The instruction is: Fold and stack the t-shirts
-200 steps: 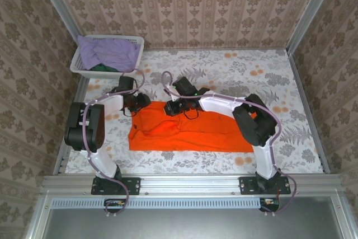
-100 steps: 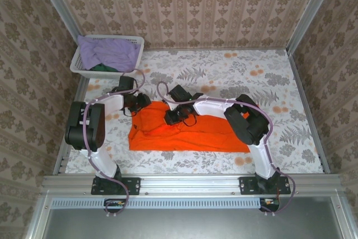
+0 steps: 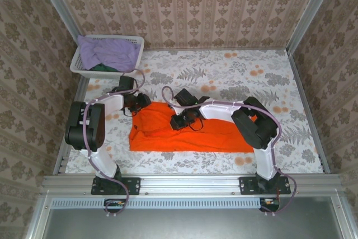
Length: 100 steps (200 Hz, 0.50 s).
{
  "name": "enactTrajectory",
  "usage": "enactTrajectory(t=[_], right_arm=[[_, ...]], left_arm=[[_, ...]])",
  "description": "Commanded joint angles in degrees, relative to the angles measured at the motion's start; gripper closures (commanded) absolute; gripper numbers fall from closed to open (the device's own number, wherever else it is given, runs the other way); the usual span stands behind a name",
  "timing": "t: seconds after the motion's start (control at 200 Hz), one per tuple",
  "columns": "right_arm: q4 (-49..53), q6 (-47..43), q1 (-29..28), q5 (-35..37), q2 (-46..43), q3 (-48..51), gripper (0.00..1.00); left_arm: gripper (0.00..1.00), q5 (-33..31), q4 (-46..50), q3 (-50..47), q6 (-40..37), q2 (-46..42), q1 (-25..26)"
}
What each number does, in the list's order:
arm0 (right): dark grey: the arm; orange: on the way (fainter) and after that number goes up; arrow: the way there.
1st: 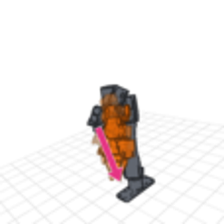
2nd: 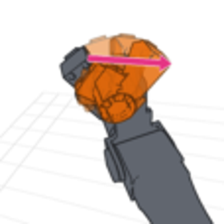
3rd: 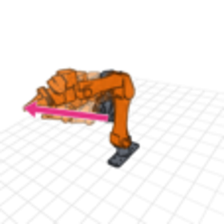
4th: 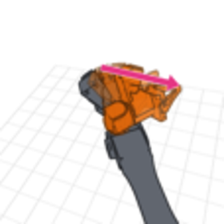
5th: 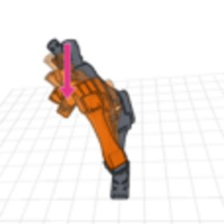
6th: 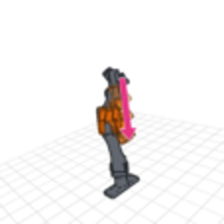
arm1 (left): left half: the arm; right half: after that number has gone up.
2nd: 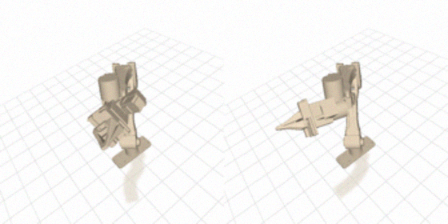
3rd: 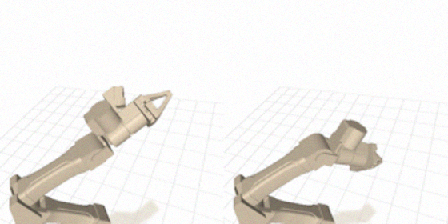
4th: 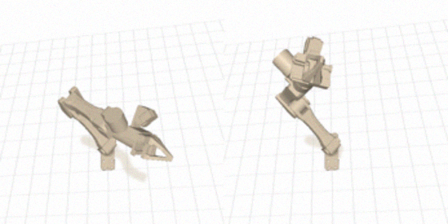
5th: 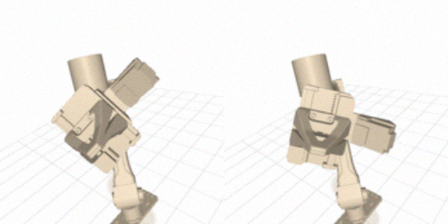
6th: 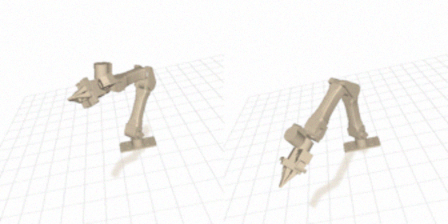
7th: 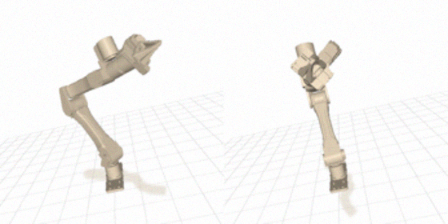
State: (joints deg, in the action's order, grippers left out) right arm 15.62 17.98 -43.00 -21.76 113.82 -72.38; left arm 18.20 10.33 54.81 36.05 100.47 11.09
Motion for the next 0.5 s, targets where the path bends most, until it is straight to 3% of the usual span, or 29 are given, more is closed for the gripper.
enactTrajectory(t=[0.0,0.26,0.495], right_arm=[[1.2,-0.2,0.8,0.5,-4.0,2.3,0.88],[-1.9,6.4,11.6,4.8,-15.5,10.4,0.74],[-3.0,18.7,31.1,12.2,-22.9,21.1,0.68]], left_arm=[[0.67,-0.6,1.3,1.3,0.6,0.4,-0.5],[0.66,-0.9,0.8,0.8,0.3,-0.7,-0.3],[0.56,-7.3,2.8,1.0,-2.0,-6.0,3.0]])
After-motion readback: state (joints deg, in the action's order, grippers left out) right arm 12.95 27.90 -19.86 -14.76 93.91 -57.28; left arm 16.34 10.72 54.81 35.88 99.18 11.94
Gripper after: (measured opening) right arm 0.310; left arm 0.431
